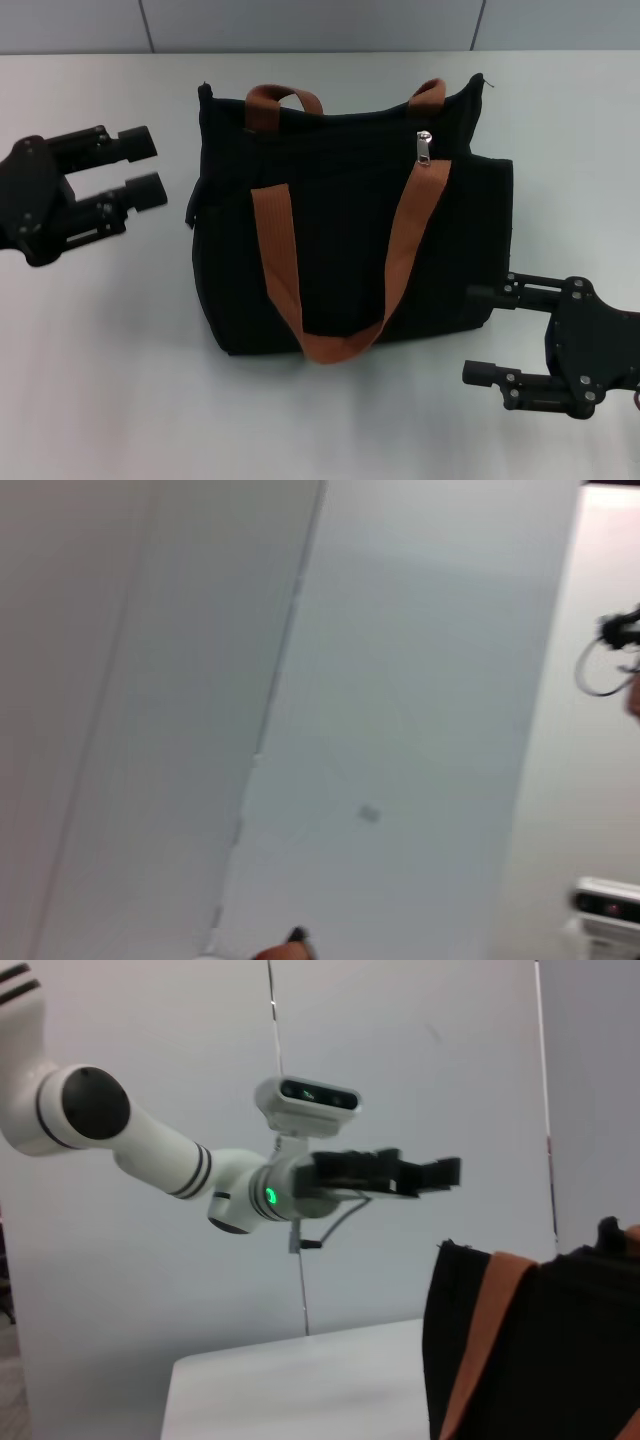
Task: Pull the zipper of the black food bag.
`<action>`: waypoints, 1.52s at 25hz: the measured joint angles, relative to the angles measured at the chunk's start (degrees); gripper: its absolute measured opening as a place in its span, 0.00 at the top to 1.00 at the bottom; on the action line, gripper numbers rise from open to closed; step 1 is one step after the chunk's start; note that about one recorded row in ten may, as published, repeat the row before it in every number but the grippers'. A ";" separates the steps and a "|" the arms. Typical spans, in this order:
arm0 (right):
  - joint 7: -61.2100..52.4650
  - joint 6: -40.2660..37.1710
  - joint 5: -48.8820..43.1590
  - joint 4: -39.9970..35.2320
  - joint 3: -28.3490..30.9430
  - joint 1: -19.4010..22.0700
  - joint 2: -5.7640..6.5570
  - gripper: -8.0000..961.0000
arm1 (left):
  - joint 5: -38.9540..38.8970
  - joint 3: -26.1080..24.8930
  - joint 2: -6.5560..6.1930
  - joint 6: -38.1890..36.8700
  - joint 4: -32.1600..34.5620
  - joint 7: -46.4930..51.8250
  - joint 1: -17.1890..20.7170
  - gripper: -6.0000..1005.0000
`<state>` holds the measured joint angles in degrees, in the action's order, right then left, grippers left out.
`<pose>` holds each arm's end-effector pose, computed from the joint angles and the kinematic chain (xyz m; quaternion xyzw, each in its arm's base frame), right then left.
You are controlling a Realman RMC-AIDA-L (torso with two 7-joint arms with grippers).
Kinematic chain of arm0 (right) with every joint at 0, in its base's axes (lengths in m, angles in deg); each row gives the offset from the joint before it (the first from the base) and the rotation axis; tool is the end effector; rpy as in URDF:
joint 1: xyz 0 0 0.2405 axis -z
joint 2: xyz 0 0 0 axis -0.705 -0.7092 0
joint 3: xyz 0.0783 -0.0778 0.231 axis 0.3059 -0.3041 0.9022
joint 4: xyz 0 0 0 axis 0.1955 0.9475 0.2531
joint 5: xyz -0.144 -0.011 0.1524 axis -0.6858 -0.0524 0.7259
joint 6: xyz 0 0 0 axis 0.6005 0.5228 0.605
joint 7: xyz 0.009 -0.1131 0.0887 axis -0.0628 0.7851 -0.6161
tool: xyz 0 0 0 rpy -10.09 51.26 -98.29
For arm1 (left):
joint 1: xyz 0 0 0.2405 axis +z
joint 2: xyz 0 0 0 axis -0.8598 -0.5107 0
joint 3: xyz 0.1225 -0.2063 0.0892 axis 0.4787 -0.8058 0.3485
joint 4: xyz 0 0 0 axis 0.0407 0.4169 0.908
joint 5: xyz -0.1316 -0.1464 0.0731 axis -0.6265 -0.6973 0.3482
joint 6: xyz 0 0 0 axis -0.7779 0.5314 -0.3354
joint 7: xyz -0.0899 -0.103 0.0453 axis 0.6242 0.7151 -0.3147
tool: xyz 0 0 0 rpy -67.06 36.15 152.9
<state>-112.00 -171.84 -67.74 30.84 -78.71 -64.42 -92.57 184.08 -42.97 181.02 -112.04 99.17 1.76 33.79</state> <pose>0.2811 0.2384 -0.0014 -0.9339 0.0692 0.3432 0.0728 -0.2666 0.2826 0.0766 -0.8931 -0.1440 -0.4168 0.0884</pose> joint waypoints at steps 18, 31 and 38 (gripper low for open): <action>3.12 2.41 -3.54 3.85 -0.46 -0.09 -0.78 0.27 | 8.35 13.52 6.71 3.38 -6.31 -20.46 4.25 0.17; 4.52 5.57 -6.06 5.88 -3.03 -0.26 -0.95 0.25 | 11.70 13.49 6.90 7.94 -8.86 -20.80 3.89 0.17; 4.90 5.35 -6.07 5.90 -3.41 -0.27 -0.97 0.22 | 11.76 13.59 6.88 7.97 -8.87 -20.63 3.63 0.17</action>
<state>-107.10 -166.49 -73.80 36.74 -82.12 -64.69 -93.54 195.84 -29.38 187.90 -104.07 90.30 -18.86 37.42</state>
